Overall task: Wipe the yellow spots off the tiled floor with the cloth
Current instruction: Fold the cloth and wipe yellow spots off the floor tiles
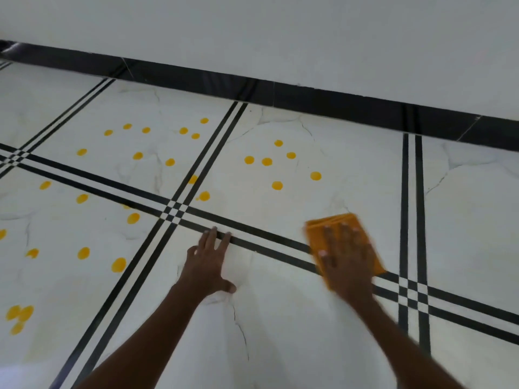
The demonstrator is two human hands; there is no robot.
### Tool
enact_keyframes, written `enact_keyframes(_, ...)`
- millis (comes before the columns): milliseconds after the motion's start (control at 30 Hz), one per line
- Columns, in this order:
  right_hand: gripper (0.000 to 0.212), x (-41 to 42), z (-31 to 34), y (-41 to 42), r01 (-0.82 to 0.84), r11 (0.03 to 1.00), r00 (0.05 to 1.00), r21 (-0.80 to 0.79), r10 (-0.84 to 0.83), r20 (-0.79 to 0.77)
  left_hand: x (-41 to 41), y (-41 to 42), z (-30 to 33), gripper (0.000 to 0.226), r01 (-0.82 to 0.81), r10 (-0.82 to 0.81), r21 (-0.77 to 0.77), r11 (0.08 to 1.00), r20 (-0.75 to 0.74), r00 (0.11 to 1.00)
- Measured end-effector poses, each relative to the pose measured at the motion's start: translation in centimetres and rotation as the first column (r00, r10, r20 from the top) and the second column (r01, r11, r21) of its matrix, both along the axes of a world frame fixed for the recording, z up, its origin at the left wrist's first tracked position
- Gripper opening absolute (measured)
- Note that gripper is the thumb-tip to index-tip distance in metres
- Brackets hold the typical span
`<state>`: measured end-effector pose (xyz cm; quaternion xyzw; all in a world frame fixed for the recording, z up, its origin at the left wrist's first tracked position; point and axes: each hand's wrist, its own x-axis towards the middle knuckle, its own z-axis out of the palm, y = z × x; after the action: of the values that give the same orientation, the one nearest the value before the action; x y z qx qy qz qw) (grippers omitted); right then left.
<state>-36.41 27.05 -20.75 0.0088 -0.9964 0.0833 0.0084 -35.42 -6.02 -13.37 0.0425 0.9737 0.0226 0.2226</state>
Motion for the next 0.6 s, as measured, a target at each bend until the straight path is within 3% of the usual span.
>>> enact_keyframes(100, 0.071, -7.9, 0.0, 3.9, 0.177, 0.984, 0.983, -0.016, -0.177, -0.057, -1.9, 0.7, -0.2, 0.144, 0.049, -0.047, -0.028, 0.998, 0.051, 0.998)
enact_keyframes(200, 0.065, -13.8, -0.4, -1.0, 0.328, 0.944, 0.937, -0.04, -0.331, -0.117, -4.5, 1.3, -0.4, 0.151, -0.003, 0.004, -0.001, 1.0, 0.075, 0.997)
enact_keyframes(233, 0.064, -13.8, -0.5, -3.2, 0.314, 0.949, 0.936, -0.03, -0.315, -0.158, -5.1, 1.3, -0.5, 0.151, -0.011, 0.012, -0.005, 1.0, 0.078, 0.997)
enact_keyframes(267, 0.064, -12.9, -0.6, -5.4, 0.248, 0.969, 0.949, -0.006, -0.244, -0.199, -5.4, 1.3, -0.6, 0.151, -0.006, 0.007, -0.017, 1.0, 0.072, 0.997)
enact_keyframes(367, 0.066, -6.9, 0.5, -8.8, -0.126, 0.991, 0.988, 0.034, 0.129, -0.087, -5.0, 0.6, -0.7, 0.151, -0.012, 0.013, -0.027, 1.0, 0.027, 1.0)
enact_keyframes(433, 0.067, -5.1, 0.9, -6.9, -0.241, 0.97, 0.97, 0.045, 0.242, -0.02, -4.7, 0.5, -1.0, 0.148, -0.018, 0.017, -0.016, 1.0, -0.008, 1.0)
enact_keyframes(500, 0.066, -7.6, 0.1, -3.0, -0.163, 0.984, 0.986, 0.077, 0.166, -0.034, -4.7, 0.7, -1.2, 0.147, -0.017, 0.017, -0.009, 1.0, -0.03, 0.999)
enact_keyframes(600, 0.064, -16.5, -0.3, 0.8, 0.105, 0.989, 0.988, 0.107, -0.092, -0.12, -4.7, 0.7, -1.4, 0.146, -0.027, 0.027, -0.007, 1.0, -0.044, 0.999)
